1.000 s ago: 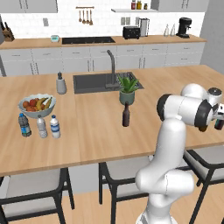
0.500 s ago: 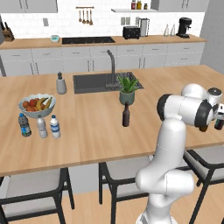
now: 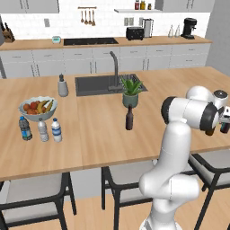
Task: Move the plastic bottles in the middle to the plastics group, and the glass bottles in the middle to the glass group.
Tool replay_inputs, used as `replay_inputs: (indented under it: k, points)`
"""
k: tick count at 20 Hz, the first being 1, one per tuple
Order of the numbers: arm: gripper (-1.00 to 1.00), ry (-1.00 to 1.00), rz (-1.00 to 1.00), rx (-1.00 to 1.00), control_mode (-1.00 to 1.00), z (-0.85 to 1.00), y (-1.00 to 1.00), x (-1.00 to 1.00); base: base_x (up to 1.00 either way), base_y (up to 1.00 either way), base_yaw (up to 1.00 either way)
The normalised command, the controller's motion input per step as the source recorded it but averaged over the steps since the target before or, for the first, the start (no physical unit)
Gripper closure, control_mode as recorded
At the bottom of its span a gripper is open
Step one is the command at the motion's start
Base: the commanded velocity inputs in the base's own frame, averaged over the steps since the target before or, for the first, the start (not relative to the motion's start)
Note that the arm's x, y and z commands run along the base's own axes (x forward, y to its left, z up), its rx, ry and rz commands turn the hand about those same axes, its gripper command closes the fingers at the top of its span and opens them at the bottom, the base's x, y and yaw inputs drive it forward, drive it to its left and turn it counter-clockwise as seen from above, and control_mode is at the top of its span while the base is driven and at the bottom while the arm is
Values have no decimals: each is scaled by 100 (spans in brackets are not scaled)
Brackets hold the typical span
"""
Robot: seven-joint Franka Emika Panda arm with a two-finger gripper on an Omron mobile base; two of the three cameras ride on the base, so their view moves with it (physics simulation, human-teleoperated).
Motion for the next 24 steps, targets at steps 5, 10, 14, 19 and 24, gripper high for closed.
replay_inputs:
  k: [5, 10, 14, 19, 24]
  points:
    - [-100, 0, 0, 0, -100, 0, 0, 0, 0, 0, 0]
    - [-100, -9, 0, 0, -100, 33, 5, -26, 0, 0, 0]
    - [-100, -8, 0, 0, -100, 58, 23, -32, 0, 0, 0]
    - [-100, -5, 0, -2, -100, 61, 38, -31, 0, 0, 0]
    - [-100, 0, 0, -8, -100, 69, 59, -7, 0, 0, 0]
